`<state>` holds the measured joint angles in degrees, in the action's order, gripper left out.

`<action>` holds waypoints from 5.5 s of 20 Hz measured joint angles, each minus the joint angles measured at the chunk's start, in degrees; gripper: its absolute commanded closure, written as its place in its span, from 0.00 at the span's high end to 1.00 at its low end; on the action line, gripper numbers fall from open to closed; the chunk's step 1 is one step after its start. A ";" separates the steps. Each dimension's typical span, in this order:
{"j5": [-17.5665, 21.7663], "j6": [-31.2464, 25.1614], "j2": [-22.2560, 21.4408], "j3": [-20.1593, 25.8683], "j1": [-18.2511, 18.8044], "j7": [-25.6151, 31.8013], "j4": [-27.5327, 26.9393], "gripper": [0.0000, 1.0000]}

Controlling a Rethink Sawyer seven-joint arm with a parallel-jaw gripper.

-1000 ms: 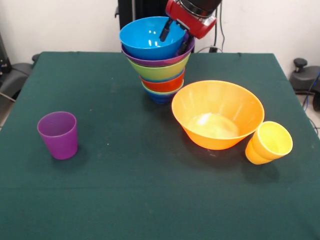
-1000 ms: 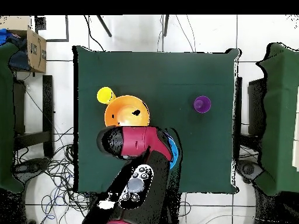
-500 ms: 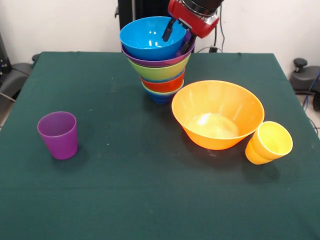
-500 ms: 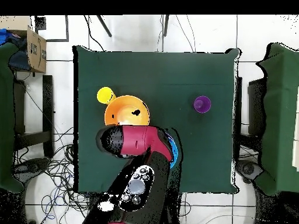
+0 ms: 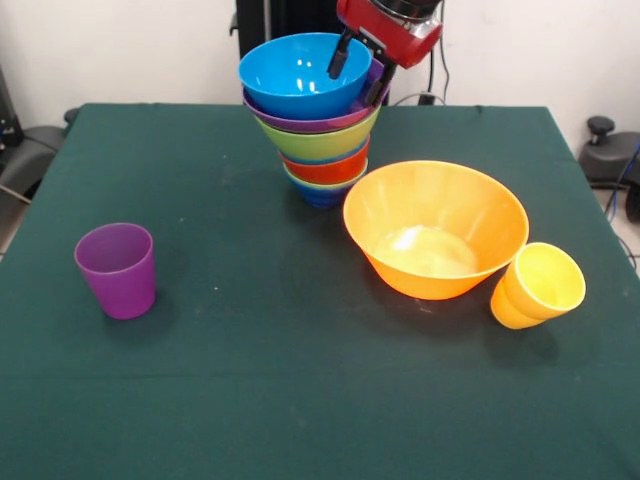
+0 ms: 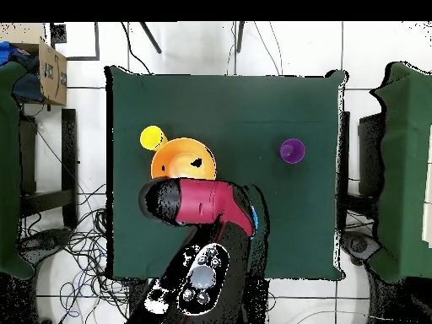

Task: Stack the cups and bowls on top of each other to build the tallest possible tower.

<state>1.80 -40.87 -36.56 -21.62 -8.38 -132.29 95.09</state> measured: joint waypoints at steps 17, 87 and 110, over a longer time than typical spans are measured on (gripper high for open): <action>-0.23 -2.57 -3.66 -0.02 0.00 0.00 -3.06 1.00; -12.54 20.13 5.62 -0.09 -8.37 0.00 -6.78 1.00; -12.56 20.13 8.64 -2.17 -13.80 0.00 -6.74 1.00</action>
<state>-10.76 -20.74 -27.92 -23.79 -22.18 -132.29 88.35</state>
